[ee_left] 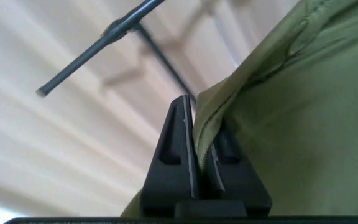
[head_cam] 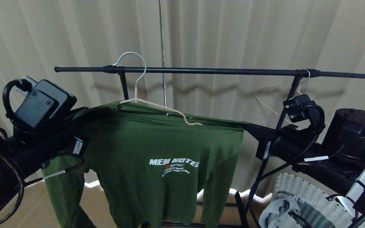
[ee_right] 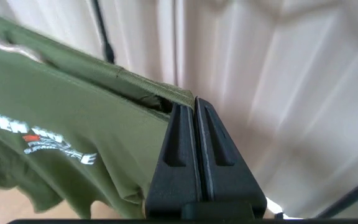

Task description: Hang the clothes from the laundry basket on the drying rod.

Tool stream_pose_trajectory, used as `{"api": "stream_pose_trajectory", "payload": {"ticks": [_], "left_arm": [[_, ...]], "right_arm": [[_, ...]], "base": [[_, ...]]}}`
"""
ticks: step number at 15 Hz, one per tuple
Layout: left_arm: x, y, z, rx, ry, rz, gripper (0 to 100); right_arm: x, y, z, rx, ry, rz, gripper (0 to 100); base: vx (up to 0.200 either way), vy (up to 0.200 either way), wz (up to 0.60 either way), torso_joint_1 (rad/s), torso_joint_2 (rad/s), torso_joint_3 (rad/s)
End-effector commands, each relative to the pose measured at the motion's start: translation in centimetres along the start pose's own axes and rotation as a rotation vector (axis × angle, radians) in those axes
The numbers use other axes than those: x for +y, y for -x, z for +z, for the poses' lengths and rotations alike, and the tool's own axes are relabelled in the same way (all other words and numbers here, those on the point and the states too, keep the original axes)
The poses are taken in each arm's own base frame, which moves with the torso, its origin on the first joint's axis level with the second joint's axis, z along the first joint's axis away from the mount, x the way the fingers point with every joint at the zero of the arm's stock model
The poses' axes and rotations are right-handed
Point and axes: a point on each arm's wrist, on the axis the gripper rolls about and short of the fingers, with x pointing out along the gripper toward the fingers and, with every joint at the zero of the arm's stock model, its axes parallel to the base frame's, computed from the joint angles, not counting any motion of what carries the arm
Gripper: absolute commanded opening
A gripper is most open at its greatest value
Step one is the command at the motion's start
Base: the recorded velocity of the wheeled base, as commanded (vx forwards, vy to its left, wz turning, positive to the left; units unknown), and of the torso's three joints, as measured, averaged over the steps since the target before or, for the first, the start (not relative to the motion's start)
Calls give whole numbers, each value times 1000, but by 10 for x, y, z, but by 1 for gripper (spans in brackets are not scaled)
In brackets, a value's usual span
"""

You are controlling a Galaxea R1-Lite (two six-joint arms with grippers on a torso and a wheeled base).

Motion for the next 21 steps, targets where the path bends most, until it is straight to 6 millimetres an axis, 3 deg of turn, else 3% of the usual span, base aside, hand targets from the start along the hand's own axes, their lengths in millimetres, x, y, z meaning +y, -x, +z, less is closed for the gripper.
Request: {"api": "stream_pose_trajectory", "payload": {"ticks": [1, 5, 6, 11, 14, 21], "left_arm": [[-1, -2, 0, 16, 4, 18, 0], [-8, -2, 4, 7, 66, -5, 0], [-11, -4, 4, 17, 81, -5, 0], [-25, -2, 11, -8, 141, -63, 0], [-34, 1, 15, -25, 183, -111, 0], [-49, 9, 15, -33, 222, -181, 0]], "right_arm": [[15, 13, 4, -16, 8, 70, 0], [41, 29, 7, 23, 24, 185, 0], [44, 32, 6, 28, 26, 198, 100], [55, 41, 9, 8, 68, 252, 100], [58, 36, 12, -7, 136, 290, 100], [72, -12, 28, -45, 323, 284, 100]], "base": [[0, 0, 0, 0, 0, 0], [0, 0, 0, 0, 0, 0], [0, 0, 0, 0, 0, 0], [0, 0, 0, 0, 0, 0], [0, 0, 0, 0, 0, 0], [0, 0, 0, 0, 0, 0]]}}
